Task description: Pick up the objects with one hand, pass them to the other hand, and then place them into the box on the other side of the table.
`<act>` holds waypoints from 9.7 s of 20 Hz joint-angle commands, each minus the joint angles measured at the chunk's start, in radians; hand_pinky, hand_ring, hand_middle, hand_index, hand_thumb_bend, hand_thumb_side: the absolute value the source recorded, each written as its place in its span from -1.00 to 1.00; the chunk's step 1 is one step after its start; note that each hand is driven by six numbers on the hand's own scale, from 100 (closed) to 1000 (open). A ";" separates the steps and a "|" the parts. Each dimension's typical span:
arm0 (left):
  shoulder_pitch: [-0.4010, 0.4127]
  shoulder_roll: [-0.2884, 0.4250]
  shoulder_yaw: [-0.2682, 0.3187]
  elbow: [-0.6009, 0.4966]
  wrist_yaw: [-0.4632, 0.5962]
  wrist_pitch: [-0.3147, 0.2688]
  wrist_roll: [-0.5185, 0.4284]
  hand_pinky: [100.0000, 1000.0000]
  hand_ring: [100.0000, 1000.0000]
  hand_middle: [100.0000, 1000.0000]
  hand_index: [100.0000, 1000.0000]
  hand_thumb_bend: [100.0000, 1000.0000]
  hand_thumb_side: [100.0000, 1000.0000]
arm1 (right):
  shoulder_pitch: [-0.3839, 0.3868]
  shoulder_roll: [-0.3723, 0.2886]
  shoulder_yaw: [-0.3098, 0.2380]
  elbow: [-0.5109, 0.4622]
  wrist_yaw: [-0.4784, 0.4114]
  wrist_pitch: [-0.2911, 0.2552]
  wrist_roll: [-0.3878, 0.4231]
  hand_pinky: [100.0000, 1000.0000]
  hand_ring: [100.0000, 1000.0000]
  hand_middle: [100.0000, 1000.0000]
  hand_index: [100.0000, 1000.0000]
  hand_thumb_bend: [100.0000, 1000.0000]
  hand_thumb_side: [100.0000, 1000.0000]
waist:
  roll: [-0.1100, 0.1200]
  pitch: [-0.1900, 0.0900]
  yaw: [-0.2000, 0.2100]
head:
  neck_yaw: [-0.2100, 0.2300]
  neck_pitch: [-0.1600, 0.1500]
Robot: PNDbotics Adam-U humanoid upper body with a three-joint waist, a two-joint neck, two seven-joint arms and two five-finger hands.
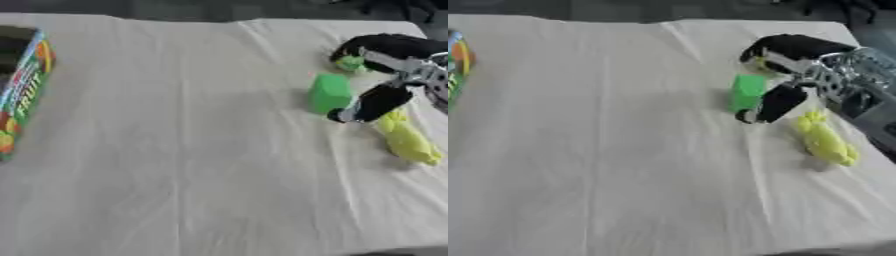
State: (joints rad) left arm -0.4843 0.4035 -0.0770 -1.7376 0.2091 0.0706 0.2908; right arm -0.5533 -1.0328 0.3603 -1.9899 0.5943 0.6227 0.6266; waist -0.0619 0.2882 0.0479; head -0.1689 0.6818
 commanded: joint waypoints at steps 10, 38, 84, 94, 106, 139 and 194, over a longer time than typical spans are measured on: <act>-0.015 0.013 0.005 -0.010 0.002 0.001 -0.002 0.14 0.42 0.55 0.47 -0.78 0.59 | 0.001 -0.018 -0.027 -0.010 0.055 0.284 0.280 0.95 0.88 0.90 0.77 -0.24 -0.84 | 0.006 -0.012 0.005 | -0.012 -0.028; -0.028 0.009 0.002 -0.012 0.005 0.001 -0.005 0.15 0.41 0.55 0.47 -0.78 0.59 | -0.047 0.015 -0.010 0.106 0.106 0.284 0.280 0.95 0.86 0.88 0.76 -0.24 -0.83 | 0.007 0.003 0.018 | -0.060 -0.035; -0.052 0.000 -0.001 -0.020 0.007 0.004 -0.008 0.16 0.41 0.55 0.47 -0.78 0.60 | -0.043 0.028 -0.018 0.258 0.127 0.284 0.280 0.85 0.85 0.87 0.76 -0.25 -0.87 | 0.011 0.041 0.044 | -0.103 -0.051; -0.054 0.001 -0.003 -0.021 0.008 0.006 -0.009 0.16 0.41 0.55 0.47 -0.78 0.60 | -0.039 0.021 -0.038 0.274 0.136 0.284 0.280 0.85 0.85 0.86 0.76 -0.24 -0.87 | 0.013 0.045 0.044 | -0.105 -0.054; -0.050 0.001 -0.004 -0.019 0.006 0.008 -0.012 0.16 0.41 0.55 0.47 -0.79 0.61 | -0.052 0.002 -0.085 0.238 0.211 0.284 0.280 0.83 0.81 0.82 0.80 -0.24 -0.90 | 0.018 0.047 0.040 | -0.112 -0.052; -0.072 -0.012 -0.011 -0.022 0.010 0.009 -0.021 0.17 0.40 0.56 0.45 -0.79 0.61 | -0.074 0.026 -0.081 0.262 0.122 0.284 0.280 0.81 0.79 0.78 0.76 -0.24 -0.94 | 0.014 0.069 0.067 | -0.129 -0.067; -0.081 -0.017 -0.018 -0.023 0.015 0.012 -0.035 0.19 0.40 0.56 0.44 -0.79 0.62 | -0.075 0.047 -0.112 0.346 0.104 0.284 0.280 0.78 0.61 0.32 0.48 -0.23 -0.95 | 0.022 0.087 0.075 | -0.157 -0.069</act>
State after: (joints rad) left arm -0.5533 0.3768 -0.0962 -1.7442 0.2200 0.0837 0.2595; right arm -0.6158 -0.9626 0.2683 -1.6351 0.6894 0.6227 0.6266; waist -0.0427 0.3955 0.1237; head -0.3204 0.6208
